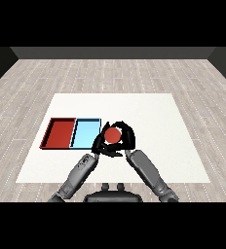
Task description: Pick the red can and put it in the red box
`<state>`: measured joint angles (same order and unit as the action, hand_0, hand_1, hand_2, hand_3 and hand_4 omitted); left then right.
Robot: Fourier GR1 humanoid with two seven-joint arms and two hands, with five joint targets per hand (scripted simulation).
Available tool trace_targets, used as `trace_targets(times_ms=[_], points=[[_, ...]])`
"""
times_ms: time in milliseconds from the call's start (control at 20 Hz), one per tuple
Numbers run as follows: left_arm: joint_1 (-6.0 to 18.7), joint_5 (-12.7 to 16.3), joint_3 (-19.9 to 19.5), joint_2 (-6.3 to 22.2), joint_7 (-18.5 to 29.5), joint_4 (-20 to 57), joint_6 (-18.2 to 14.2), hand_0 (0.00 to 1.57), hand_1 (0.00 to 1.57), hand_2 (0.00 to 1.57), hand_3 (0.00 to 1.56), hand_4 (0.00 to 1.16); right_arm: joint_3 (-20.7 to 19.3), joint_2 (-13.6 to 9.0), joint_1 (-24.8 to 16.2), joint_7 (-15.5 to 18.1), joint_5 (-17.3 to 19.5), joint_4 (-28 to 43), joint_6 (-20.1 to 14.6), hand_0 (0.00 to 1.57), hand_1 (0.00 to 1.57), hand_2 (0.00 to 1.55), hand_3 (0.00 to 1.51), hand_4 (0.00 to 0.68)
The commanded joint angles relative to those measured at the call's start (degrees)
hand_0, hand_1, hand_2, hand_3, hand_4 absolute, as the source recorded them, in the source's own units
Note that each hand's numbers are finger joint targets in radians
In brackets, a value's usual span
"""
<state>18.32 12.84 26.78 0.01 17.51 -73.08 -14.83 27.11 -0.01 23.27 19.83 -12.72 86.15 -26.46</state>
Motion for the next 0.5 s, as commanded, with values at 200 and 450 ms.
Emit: trace_targets(times_ms=[200, 450], points=[[-0.57, 1.70, 2.00, 0.00, 1.20, 1.40, 0.41, 0.00, 0.00, 0.00, 0.00, 0.00, 1.89, 0.01, 2.35, 3.69, -4.35, -3.55, -2.20, 1.53, 1.53, 1.46, 1.42, 0.659], [0.07, 2.46, 2.67, 0.00, -1.39, -2.51, -0.22, 0.00, 0.00, 0.00, 0.00, 0.00, 5.66, 0.01, -4.22, 3.75, -0.22, 1.33, -2.09, 1.52, 1.52, 1.46, 1.40, 0.646]])
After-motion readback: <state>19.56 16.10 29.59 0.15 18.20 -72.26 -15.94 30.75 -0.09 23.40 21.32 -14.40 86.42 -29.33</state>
